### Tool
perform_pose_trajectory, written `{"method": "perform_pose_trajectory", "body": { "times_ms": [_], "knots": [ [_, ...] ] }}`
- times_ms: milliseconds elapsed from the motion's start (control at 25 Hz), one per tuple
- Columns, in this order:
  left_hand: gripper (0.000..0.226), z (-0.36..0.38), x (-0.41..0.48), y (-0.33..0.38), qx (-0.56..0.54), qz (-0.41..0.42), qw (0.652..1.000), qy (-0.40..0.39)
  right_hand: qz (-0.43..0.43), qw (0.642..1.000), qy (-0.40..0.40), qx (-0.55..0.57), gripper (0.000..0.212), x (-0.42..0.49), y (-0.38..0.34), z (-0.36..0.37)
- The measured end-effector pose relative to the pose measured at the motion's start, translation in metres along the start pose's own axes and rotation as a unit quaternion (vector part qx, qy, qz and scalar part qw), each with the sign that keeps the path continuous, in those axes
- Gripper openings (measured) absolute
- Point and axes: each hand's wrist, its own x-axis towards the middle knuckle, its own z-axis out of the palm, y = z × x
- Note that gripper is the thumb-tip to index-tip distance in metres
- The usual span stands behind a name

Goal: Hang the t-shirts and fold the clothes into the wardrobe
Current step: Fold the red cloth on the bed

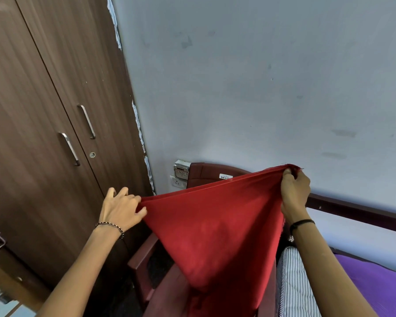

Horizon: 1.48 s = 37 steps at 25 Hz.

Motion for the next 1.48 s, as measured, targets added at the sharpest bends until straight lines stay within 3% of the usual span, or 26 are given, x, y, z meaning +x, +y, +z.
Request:
{"method": "perform_pose_trajectory", "body": {
  "times_ms": [160, 240, 280, 320, 360, 400, 440, 480, 520, 600, 720, 920, 1000, 1080, 1160, 1240, 1320, 1400, 1480],
  "knots": [
    [0.04, -0.014, 0.014, -0.008, -0.002, -0.065, 0.997, -0.038, 0.006, 0.995, -0.054, -0.082, 0.025, 0.002, 0.001, -0.005],
    [0.024, -0.023, 0.026, -0.013, 0.013, -0.107, 0.989, -0.103, 0.005, 0.987, -0.105, -0.125, 0.022, 0.002, -0.003, -0.007],
    [0.016, -0.026, 0.032, -0.016, -0.057, -0.162, 0.979, -0.11, 0.011, 0.981, -0.136, -0.139, 0.021, 0.002, -0.006, -0.007],
    [0.01, -0.031, 0.037, -0.019, -0.208, -0.235, 0.947, -0.07, 0.018, 0.976, -0.162, -0.143, 0.021, 0.003, -0.01, -0.006],
    [0.008, -0.033, 0.044, -0.018, -0.392, -0.298, 0.87, -0.011, 0.035, 0.976, -0.178, -0.122, 0.021, 0.006, -0.015, -0.006],
    [0.008, -0.037, 0.052, -0.017, -0.553, -0.328, 0.763, 0.056, 0.067, 0.977, -0.197, -0.05, 0.021, 0.008, -0.023, -0.005],
    [0.009, -0.043, 0.058, -0.014, -0.658, -0.319, 0.673, 0.111, 0.099, 0.97, -0.213, 0.058, 0.02, 0.01, -0.03, -0.005],
    [0.009, -0.053, 0.063, -0.013, -0.72, -0.292, 0.613, 0.143, 0.12, 0.957, -0.206, 0.167, 0.019, 0.013, -0.037, -0.004],
    [0.008, -0.061, 0.068, -0.011, -0.731, -0.267, 0.609, 0.155, 0.112, 0.949, -0.189, 0.228, 0.018, 0.017, -0.041, -0.003],
    [0.01, -0.074, 0.077, -0.01, -0.695, -0.246, 0.65, 0.184, 0.079, 0.95, -0.183, 0.239, 0.022, 0.023, -0.052, 0.0],
    [0.01, -0.099, 0.094, -0.022, -0.701, -0.241, 0.603, 0.294, 0.051, 0.931, -0.166, 0.321, 0.019, 0.025, -0.069, 0.001],
    [0.012, -0.133, 0.112, -0.022, -0.685, -0.189, 0.606, 0.357, 0.029, 0.931, -0.117, 0.345, 0.021, 0.026, -0.095, 0.007],
    [0.011, -0.129, 0.115, -0.018, -0.672, -0.199, 0.619, 0.354, 0.021, 0.957, -0.115, 0.267, 0.023, 0.023, -0.094, 0.01],
    [0.012, -0.12, 0.117, -0.015, -0.652, -0.219, 0.643, 0.337, -0.02, 0.991, -0.091, 0.091, 0.026, 0.022, -0.091, 0.008],
    [0.014, -0.106, 0.119, -0.019, -0.627, -0.243, 0.671, 0.313, -0.062, 0.994, -0.059, -0.062, 0.03, 0.02, -0.091, 0.003],
    [0.015, -0.096, 0.119, -0.023, -0.613, -0.26, 0.684, 0.296, -0.079, 0.992, -0.041, -0.091, 0.032, 0.015, -0.096, 0.002],
    [0.016, -0.095, 0.117, -0.023, -0.608, -0.276, 0.677, 0.309, -0.061, 0.996, -0.057, -0.012, 0.031, 0.008, -0.102, 0.006],
    [0.019, -0.104, 0.111, -0.022, -0.608, -0.299, 0.648, 0.348, -0.046, 0.992, -0.098, 0.067, 0.026, 0.0, -0.116, 0.002],
    [0.024, -0.118, 0.099, -0.028, -0.635, -0.293, 0.569, 0.433, -0.026, 0.956, -0.209, 0.206, 0.028, -0.01, -0.139, -0.014]
  ]
}}
